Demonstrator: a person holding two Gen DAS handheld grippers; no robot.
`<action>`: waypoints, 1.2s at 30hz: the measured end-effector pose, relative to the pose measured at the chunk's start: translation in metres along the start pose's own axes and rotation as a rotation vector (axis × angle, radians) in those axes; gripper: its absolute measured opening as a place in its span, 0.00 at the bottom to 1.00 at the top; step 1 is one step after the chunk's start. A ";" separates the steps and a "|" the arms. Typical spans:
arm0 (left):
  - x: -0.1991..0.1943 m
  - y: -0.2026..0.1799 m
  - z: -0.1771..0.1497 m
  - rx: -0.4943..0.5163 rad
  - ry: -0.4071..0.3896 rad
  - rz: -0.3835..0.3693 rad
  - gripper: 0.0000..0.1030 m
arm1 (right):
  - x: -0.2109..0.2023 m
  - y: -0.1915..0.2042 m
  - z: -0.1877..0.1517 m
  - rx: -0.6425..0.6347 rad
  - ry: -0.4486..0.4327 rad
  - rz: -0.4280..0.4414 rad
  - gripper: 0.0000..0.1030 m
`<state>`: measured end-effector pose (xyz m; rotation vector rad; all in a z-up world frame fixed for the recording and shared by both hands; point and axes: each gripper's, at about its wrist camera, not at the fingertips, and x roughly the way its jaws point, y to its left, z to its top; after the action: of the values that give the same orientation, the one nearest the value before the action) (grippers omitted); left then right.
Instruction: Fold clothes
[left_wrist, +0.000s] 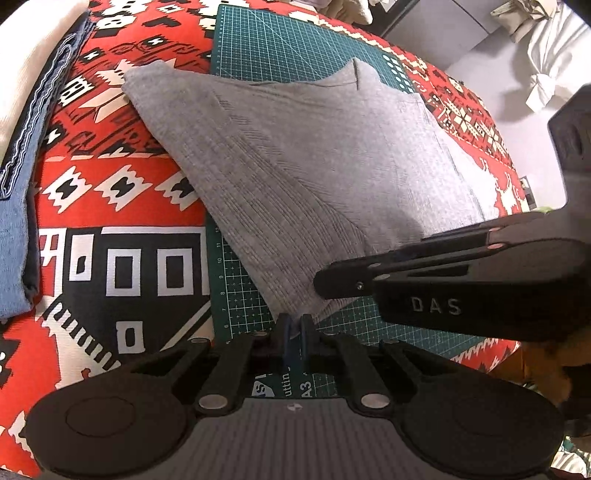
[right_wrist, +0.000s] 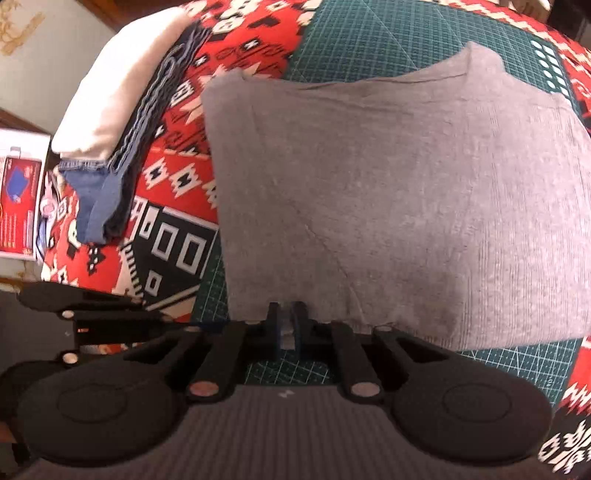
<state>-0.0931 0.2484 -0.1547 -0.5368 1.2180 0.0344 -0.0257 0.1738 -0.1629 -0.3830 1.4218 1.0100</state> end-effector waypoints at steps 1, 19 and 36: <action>0.000 0.001 0.000 -0.003 0.000 0.000 0.07 | 0.000 -0.001 -0.001 0.001 -0.001 0.002 0.04; 0.000 -0.015 0.011 -0.016 -0.027 0.004 0.07 | -0.019 -0.009 0.002 0.031 -0.050 -0.066 0.10; -0.001 -0.050 0.026 0.100 -0.028 0.019 0.07 | -0.069 -0.075 -0.029 0.202 -0.140 -0.177 0.10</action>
<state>-0.0553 0.2151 -0.1293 -0.4361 1.1912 -0.0025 0.0241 0.0859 -0.1293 -0.2790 1.3244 0.7283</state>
